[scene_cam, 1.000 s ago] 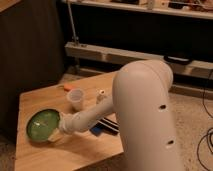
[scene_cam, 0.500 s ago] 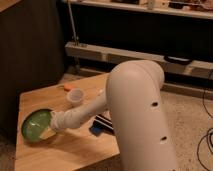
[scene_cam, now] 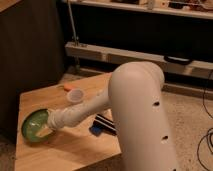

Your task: Push the ceramic bowl across the table

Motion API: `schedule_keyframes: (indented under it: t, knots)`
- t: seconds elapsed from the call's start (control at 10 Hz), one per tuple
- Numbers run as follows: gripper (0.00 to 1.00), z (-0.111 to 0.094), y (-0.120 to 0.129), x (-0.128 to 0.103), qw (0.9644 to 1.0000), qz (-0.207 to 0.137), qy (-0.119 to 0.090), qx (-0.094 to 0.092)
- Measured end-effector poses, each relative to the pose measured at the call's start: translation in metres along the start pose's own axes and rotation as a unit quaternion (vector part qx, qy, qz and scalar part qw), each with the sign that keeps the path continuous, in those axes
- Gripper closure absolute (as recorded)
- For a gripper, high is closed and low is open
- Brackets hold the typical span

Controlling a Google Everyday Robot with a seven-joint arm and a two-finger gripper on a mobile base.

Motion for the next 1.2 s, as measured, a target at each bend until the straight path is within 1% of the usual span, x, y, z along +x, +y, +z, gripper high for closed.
schedule_keyframes:
  t: [0.2, 0.3, 0.4, 0.5, 0.6, 0.7, 0.9, 1.0, 1.2]
  knots:
    - [0.20, -0.018, -0.004, 0.005, 1.0000, 0.000, -0.005, 0.007]
    - [0.20, -0.038, -0.005, 0.014, 0.9999, 0.002, -0.009, 0.012]
    - [0.20, -0.050, -0.005, 0.021, 0.9998, 0.005, -0.011, 0.016]
    - [0.20, -0.072, 0.000, 0.037, 0.9995, 0.012, -0.020, 0.021]
    - [0.20, -0.083, 0.004, 0.050, 0.9992, 0.017, -0.028, 0.025]
    - [0.20, -0.091, 0.009, 0.062, 0.9985, 0.021, -0.040, 0.029]
    - [0.20, -0.092, 0.014, 0.069, 0.9972, 0.022, -0.062, 0.035]
    - [0.20, -0.086, 0.014, 0.069, 0.9961, 0.022, -0.076, 0.038]
    - [0.20, -0.067, 0.012, 0.060, 0.9941, 0.019, -0.099, 0.040]
